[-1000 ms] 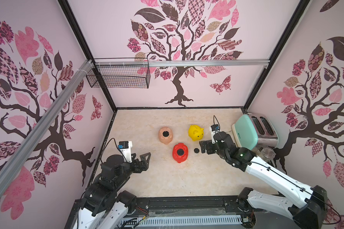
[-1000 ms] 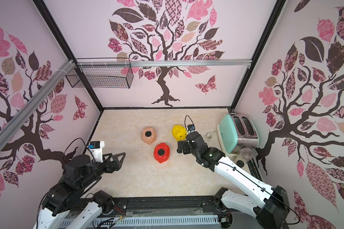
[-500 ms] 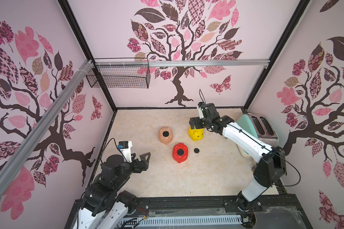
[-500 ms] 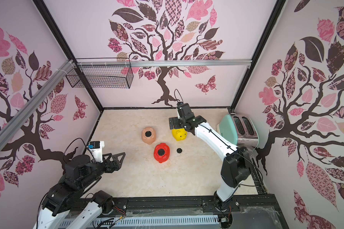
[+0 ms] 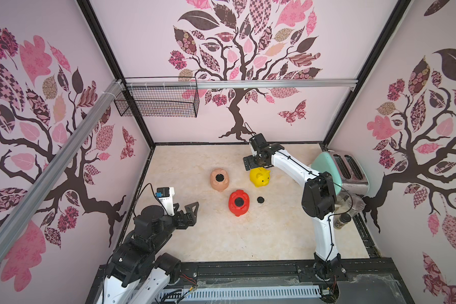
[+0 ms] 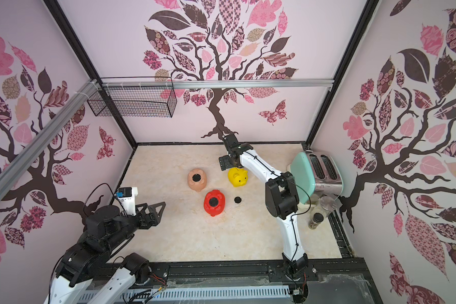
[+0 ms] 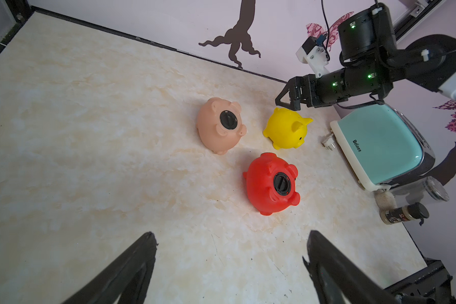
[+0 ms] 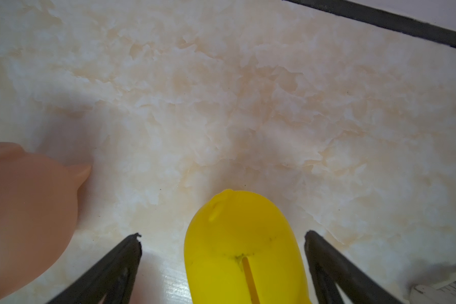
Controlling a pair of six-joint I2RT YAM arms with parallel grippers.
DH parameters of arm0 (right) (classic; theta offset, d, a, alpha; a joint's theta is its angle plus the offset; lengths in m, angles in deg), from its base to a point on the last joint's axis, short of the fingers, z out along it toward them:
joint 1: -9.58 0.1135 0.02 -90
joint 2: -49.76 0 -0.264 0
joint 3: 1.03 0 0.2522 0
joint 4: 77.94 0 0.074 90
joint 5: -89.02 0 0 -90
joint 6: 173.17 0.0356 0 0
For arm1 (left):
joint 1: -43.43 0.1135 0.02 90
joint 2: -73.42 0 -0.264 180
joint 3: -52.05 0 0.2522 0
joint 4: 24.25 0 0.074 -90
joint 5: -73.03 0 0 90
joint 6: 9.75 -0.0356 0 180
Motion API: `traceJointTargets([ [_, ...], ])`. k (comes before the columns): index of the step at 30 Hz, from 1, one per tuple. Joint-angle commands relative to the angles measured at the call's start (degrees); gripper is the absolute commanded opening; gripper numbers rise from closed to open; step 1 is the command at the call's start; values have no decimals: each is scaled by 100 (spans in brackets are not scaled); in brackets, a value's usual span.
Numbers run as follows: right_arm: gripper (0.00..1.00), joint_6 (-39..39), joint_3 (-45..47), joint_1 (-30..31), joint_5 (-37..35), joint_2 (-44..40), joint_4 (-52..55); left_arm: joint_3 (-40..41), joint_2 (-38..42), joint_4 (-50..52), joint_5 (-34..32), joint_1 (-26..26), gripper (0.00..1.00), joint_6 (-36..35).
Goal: Close piggy banks
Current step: Move the piggy bank to the center of the board.
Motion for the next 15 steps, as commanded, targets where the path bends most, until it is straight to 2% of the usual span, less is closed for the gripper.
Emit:
traceJointTargets([
  [1,100,-74,-311,-68,43,223,356,15,11,-1,-24,5,92,-63],
  [15,100,-285,-11,-112,-286,456,369,20,0,-12,-5,5,92,-71],
])
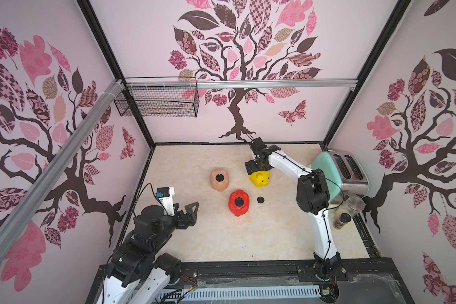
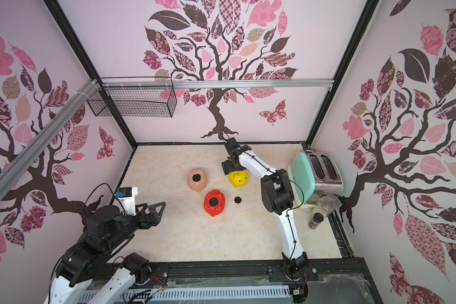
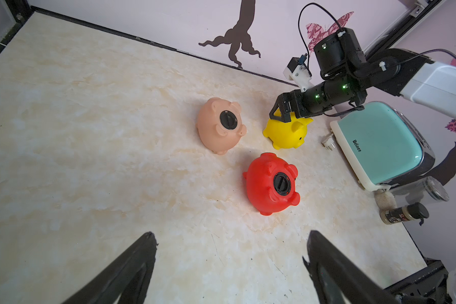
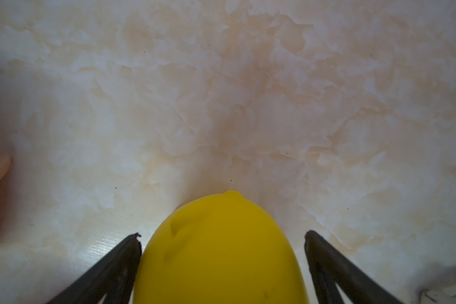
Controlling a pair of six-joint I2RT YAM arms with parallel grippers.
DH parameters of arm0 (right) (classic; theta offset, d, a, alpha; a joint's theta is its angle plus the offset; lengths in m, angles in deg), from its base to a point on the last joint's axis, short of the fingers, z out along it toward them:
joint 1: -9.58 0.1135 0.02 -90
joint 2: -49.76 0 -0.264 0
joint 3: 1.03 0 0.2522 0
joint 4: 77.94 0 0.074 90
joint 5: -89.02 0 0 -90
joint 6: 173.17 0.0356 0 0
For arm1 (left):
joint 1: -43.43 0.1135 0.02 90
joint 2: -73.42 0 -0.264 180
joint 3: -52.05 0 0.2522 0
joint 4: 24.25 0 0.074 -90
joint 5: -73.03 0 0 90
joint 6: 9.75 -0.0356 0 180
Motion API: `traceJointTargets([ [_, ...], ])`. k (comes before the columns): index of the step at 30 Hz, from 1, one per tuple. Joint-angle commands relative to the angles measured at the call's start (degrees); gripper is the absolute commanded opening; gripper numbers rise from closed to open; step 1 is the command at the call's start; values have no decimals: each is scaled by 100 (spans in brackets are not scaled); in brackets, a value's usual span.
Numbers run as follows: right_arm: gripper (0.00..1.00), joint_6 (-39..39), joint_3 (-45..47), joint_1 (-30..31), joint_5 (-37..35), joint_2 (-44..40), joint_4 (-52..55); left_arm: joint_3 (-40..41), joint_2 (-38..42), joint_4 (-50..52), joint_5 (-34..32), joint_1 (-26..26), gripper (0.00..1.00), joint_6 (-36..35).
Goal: Close piggy banks
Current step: Move the piggy bank to the center of the board.
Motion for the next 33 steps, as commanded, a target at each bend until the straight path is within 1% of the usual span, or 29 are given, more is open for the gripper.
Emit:
traceJointTargets([
  [1,100,-101,94,-39,-205,-25,118,20,0,-9,0,5,92,-71],
  [6,100,-17,295,-144,-279,-57,42,20,16,-19,4,5,92,-71],
  [16,100,297,842,-588,-316,-353,-213,29,-1,-25,31,5,92,-80],
  [20,100,377,868,-714,-223,-414,-240,29,-2,-20,39,8,92,-80],
  [24,100,461,642,-721,-134,-428,-184,28,-14,-24,53,5,92,-80],
  [30,100,446,718,-721,-45,-861,-507,29,-26,-32,66,5,92,-89],
  [33,100,352,997,-717,26,-1185,-813,29,-18,-29,66,5,92,-89],
])
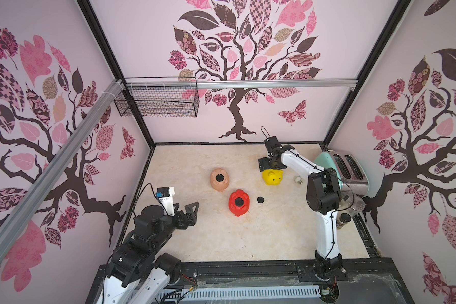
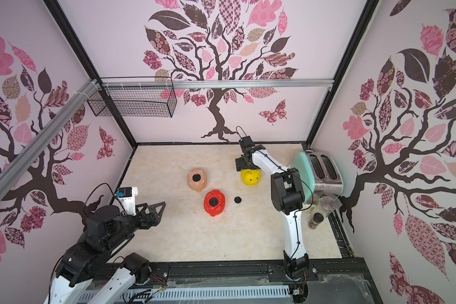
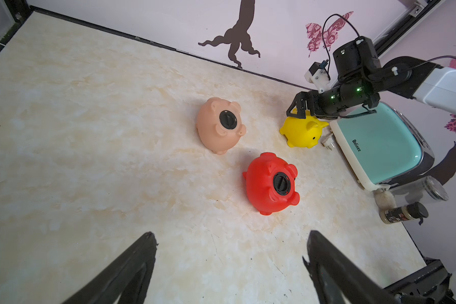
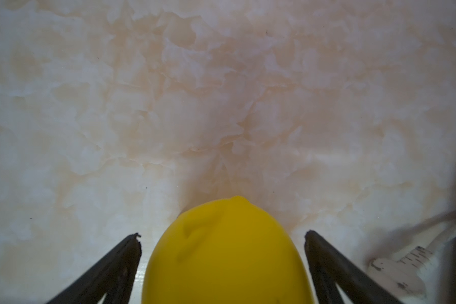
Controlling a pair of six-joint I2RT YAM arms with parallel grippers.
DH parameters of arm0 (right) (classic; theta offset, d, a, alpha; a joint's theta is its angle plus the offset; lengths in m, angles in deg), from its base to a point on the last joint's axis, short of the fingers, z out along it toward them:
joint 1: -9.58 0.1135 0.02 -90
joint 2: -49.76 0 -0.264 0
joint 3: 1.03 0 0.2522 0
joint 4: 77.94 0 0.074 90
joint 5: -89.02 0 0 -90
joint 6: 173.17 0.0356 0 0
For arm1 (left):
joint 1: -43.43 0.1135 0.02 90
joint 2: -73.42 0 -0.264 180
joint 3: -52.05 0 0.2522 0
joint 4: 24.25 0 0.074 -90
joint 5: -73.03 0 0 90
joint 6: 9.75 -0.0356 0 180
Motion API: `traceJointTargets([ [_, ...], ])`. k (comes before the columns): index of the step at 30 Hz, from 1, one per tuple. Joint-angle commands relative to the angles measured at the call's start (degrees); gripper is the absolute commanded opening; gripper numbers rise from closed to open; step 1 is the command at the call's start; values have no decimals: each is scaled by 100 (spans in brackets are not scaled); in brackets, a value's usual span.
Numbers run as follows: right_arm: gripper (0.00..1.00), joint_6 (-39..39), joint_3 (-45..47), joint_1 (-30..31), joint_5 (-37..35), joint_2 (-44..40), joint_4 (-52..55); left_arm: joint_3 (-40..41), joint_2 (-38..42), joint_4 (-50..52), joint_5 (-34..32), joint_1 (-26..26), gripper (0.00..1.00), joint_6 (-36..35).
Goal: Close piggy banks
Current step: Move the piggy bank to the center of the board.
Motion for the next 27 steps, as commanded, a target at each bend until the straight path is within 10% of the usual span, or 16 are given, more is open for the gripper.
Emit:
traceJointTargets([
  [1,100,-47,246,16,77,-634,-402,29,-20,-30,50,5,92,-89],
  [12,100,-23,2218,-27,-5,-2001,-1784,37,-90,-44,108,5,92,-98],
  [27,84,1280,3761,-1149,1822,-2676,-3277,36,-88,-50,154,5,92,-115],
])
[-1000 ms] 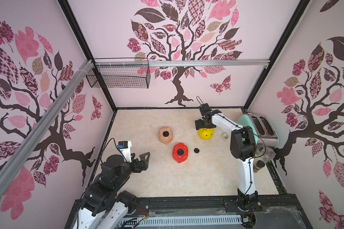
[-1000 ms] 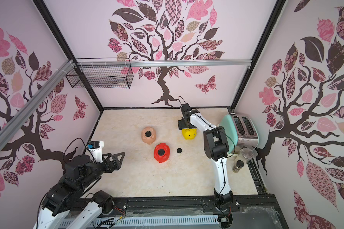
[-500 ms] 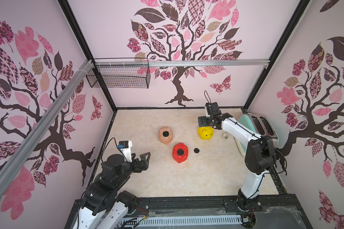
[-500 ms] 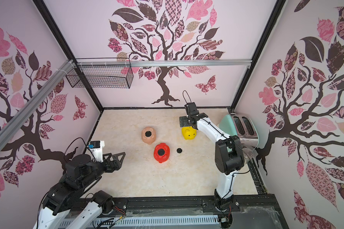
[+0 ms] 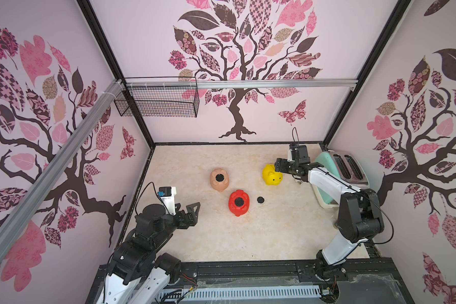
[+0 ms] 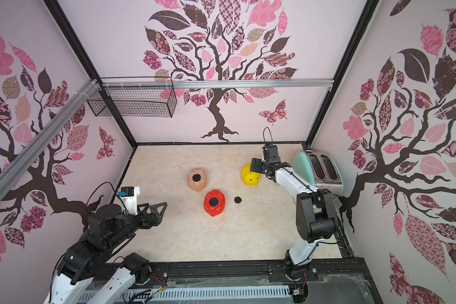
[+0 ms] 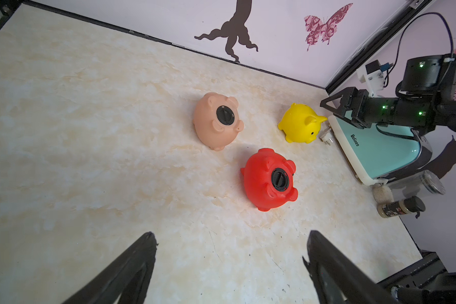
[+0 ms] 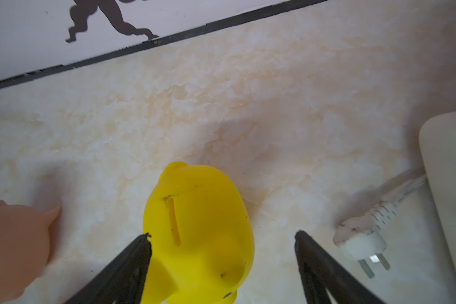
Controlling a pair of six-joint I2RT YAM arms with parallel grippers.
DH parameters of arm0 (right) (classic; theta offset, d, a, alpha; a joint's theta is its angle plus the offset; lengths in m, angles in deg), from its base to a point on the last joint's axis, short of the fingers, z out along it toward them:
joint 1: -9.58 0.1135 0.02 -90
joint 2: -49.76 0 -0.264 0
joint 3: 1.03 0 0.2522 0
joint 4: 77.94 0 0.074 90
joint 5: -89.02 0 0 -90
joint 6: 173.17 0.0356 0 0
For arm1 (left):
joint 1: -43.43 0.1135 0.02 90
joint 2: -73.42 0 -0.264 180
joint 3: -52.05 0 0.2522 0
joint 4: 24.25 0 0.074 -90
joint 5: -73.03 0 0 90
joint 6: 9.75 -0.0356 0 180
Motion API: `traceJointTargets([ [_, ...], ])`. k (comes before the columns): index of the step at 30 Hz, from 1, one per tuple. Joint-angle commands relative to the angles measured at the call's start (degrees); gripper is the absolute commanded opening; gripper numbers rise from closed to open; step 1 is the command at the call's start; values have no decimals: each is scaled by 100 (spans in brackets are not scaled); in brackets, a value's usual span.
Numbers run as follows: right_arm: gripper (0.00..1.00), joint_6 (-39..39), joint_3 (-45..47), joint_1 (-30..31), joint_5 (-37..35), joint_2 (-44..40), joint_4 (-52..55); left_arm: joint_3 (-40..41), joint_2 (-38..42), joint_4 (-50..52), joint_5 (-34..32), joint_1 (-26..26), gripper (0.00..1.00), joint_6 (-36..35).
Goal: Close piggy banks
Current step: Move the piggy bank to the center of the board, then turn over the piggy bank at the center of the board.
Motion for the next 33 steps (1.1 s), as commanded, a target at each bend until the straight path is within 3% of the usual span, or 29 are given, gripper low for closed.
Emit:
traceJointTargets([
  [1,82,442,201,-197,586,-103,-365,36,5,-62,37,5,92,-93],
  [33,53,601,741,-220,1104,171,-629,35,52,-60,24,5,92,-85],
])
